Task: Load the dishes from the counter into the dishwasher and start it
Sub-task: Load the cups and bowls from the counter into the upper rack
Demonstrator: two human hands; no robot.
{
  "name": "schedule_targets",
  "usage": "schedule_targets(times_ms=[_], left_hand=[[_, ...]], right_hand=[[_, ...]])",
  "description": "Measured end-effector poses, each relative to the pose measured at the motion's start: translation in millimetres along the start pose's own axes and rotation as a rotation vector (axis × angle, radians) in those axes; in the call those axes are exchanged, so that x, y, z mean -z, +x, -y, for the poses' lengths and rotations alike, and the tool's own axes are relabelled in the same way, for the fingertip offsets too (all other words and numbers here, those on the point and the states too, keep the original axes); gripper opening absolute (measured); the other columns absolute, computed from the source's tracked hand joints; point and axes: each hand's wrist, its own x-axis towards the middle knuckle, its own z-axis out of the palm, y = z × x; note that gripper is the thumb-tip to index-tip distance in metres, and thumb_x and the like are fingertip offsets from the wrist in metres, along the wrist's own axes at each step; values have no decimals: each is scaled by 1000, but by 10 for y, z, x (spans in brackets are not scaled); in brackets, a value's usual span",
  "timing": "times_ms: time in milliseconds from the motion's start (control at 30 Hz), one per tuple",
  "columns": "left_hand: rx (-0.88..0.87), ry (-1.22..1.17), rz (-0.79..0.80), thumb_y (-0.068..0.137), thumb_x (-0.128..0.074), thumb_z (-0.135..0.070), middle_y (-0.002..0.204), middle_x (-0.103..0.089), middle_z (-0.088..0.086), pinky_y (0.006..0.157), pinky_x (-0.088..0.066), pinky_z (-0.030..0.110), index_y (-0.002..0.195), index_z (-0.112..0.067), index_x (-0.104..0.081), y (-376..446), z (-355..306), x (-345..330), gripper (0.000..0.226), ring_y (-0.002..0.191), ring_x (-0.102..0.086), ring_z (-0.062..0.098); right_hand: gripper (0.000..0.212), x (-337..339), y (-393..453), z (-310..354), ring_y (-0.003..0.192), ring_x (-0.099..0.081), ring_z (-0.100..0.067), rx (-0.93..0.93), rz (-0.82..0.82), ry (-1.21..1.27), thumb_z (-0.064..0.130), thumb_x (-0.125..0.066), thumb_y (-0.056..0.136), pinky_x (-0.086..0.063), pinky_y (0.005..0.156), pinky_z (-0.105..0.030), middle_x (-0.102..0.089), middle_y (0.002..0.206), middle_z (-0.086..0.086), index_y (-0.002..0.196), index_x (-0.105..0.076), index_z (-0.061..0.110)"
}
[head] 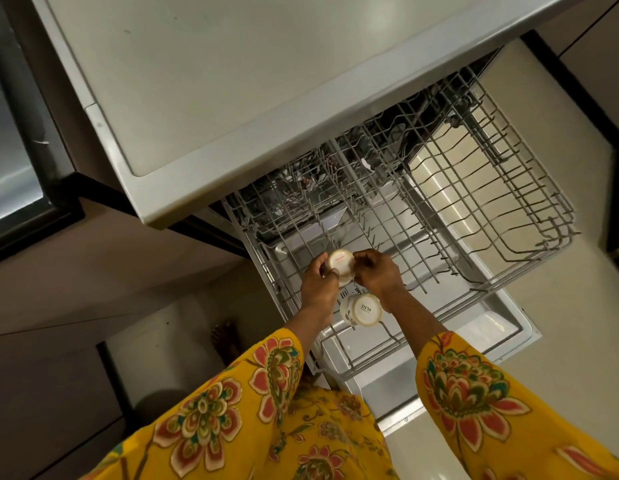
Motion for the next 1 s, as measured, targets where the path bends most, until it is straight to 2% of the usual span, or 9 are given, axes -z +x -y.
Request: schedule_targets(times_ms=[133,233,400,467,567,733,833,933,1000], left_hand=[[72,-30,29,94,-45,-2,135,-54,4,96,-48,32,134,-17,-51,21,-60,3,43,120,-53,22],[133,-79,88,95,-41,-1,133,-54,5,76,-47,23,135,-15,-48,-27,-149,59,43,115,-53,21],[156,-173,111,98,-36,-2,123,-51,2,62,-44,20,134,-14,-46,-185,-293,192,39,102,-48,16],[176,-215,97,99,-40,-6,114,-51,0,66,-47,23,122,-16,-54,-258,-326,268,29,102,-50,17],[148,-281,71,98,-46,-9,107,-56,-2,78,-45,29,112,-18,-58,-381,-377,368,20,105,-51,17],[52,-380,6,96,-46,-6,102,-53,2,61,-39,24,87,-21,-60,-624,-469,578,22,96,-45,17],[-1,-395,22,98,-46,-15,103,-52,4,69,-39,27,100,-21,-61,-775,-531,780,16,86,-50,15],[-80,-402,24,99,-46,-24,107,-59,5,82,-43,30,118,-15,-59,-930,-592,1051,25,96,-56,19],[-155,-436,-3,100,-45,-24,95,-63,2,76,-46,24,111,-14,-62,-1060,-652,1277,23,89,-60,14]], right_hand=[[27,12,36,6,103,-62,-24,-21,9,-56,11,-54,91,-49,96,-42,-66,115,-11,117,-63,13],[31,56,31,58,98,-56,-19,-4,53,-161,13,-51,94,-47,98,-35,-63,121,-10,123,-60,14],[33,98,-98,168,120,-52,-28,4,-20,-143,17,-48,96,-40,102,-35,-57,131,-10,126,-58,14],[28,99,-173,212,114,-54,-29,-11,-81,-40,19,-51,94,-42,102,-38,-61,124,-12,118,-62,13],[21,81,-325,303,92,-54,-26,-49,-68,87,19,-54,90,-46,85,-39,-62,103,-13,105,-66,12],[21,-55,-632,501,97,-59,-29,0,22,86,18,-53,87,-46,85,-40,-65,102,-11,102,-67,17],[14,-203,-860,687,81,-56,-23,76,116,73,14,-53,89,-42,72,-33,-63,83,-7,89,-67,15],[15,-390,-1117,930,79,-57,-17,165,213,78,22,-54,93,-40,62,-24,-65,90,-6,81,-64,22],[14,-520,-1311,1124,77,-56,-14,205,291,89,25,-53,95,-38,59,-21,-64,89,-3,86,-62,20]])
